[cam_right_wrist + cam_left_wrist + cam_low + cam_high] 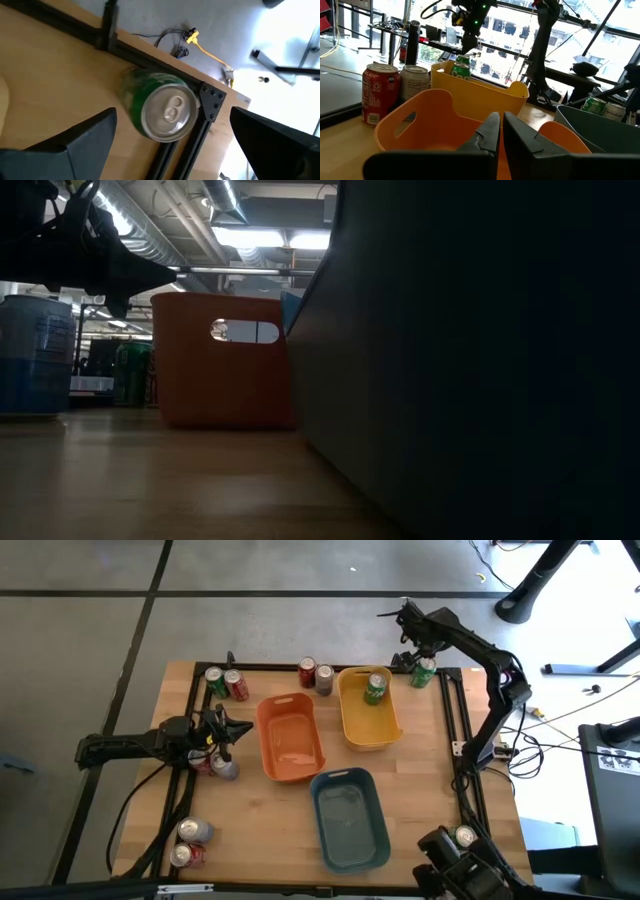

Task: Sort soda cans
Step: Put the green soda can into the yellow bin

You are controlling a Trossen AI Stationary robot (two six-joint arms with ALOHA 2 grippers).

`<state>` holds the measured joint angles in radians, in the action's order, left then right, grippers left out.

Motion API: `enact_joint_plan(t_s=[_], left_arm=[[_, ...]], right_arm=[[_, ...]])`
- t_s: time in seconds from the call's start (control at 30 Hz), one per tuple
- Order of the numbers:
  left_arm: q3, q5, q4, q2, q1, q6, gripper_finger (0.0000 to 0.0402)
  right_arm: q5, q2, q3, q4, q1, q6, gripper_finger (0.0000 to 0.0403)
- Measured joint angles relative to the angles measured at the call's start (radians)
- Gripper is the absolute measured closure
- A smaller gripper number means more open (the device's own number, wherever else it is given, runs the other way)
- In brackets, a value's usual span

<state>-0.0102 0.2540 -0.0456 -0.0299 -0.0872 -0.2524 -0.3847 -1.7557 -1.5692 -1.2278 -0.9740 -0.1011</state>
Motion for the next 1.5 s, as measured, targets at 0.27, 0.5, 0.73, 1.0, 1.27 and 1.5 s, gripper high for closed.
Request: enact_joint_plan(t_s=[0.27, 0.5, 0.73, 1.0, 1.27, 1.5], left_arm=[[0.0, 0.0, 0.0, 0.0, 0.0, -0.002, 0.0386], [0.0, 0.0, 0.0, 0.0, 0.0, -0.002, 0.0386], [0.0, 0.0, 0.0, 0.0, 0.0, 0.0, 0.0386], [0.0, 0.0, 0.0, 0.0, 0.0, -0.002, 0.0386], [0.0, 0.0, 0.0, 0.0, 0.0, -0.002, 0.0386], [0.0, 0.0, 0.0, 0.0, 0.0, -0.002, 0.0386]], right_arm=[[0.059, 0.0, 0.002, 0.033, -0.065, -0.007, 0.0017], [0.115, 0.0, 0.082, 0.118, -0.088, -0.007, 0.0017], [0.119, 0.0, 0.166, 0.167, -0.103, -0.007, 0.0017], [0.138, 0.0, 0.217, 0.219, -0.101, 0.001, 0.0017], [0.151, 0.0, 0.24, 0.249, -0.101, 0.009, 0.0039], [0.147, 0.006, 0.257, 0.264, -0.1, 0.031, 0.0106]])
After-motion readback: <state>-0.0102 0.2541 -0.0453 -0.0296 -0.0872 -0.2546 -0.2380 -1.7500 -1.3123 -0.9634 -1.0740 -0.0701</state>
